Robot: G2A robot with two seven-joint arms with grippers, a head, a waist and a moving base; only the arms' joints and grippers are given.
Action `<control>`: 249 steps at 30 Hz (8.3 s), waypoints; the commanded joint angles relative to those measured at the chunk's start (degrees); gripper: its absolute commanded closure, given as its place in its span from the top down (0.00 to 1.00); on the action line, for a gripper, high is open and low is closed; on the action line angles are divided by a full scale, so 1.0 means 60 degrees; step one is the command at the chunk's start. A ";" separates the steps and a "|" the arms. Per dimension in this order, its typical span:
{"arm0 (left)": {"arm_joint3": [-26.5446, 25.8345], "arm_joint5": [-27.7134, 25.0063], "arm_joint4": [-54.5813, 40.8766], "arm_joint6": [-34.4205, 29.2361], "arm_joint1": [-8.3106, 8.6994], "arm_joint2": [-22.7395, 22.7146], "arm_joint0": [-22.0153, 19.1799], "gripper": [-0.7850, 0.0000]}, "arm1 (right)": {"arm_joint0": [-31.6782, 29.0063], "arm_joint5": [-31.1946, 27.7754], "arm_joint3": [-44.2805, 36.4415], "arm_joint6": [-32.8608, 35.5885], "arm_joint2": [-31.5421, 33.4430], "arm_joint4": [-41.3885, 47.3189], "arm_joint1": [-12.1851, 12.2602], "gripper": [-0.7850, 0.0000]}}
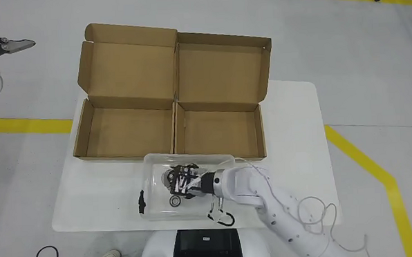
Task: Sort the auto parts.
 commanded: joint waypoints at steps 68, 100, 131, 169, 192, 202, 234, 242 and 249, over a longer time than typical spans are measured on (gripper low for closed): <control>0.0000 0.0000 0.0000 0.0000 0.0000 0.0000 0.0000 1.00 | 0.1519 -0.1109 0.0399 -0.5796 0.1665 0.0854 0.0097 0.00; 0.0000 0.0000 0.0000 0.0000 0.0000 0.0000 0.0000 1.00 | 0.3034 0.1790 0.3702 0.0322 0.0387 0.1174 -0.0243 0.00; 0.0000 0.0000 0.0000 0.0000 0.0000 0.0000 0.0000 1.00 | 0.3696 0.2068 0.4233 0.0981 -0.0380 0.0915 -0.0626 0.94; 0.0000 0.0000 0.0000 0.0000 0.0000 0.0000 0.0000 1.00 | -0.1131 0.0377 -0.2080 0.3050 0.0502 -0.0487 0.0660 0.91; 0.0000 0.0000 0.0000 0.0000 0.0000 0.0000 0.0000 1.00 | -0.0900 0.0856 -0.0855 0.3738 -0.0063 -0.0638 0.0742 0.80; 0.0000 0.0000 0.0000 0.0000 0.0000 0.0000 0.0000 1.00 | -0.0668 0.1081 -0.0353 0.3618 -0.0390 -0.0779 0.0711 0.67; 0.0000 0.0000 0.0000 0.0000 0.0000 0.0000 0.0000 1.00 | -0.0846 0.1009 -0.1484 0.0471 0.0341 -0.0185 0.0936 0.00; 0.0000 0.0000 0.0000 0.0000 0.0000 0.0000 0.0000 1.00 | -0.0195 0.0678 -0.1439 -0.1809 0.0505 0.0255 0.0865 0.00; 0.0000 0.0000 0.0000 0.0000 0.0000 0.0000 0.0000 1.00 | 0.0952 0.0497 -0.1356 -0.2568 0.0444 0.0735 0.0697 0.00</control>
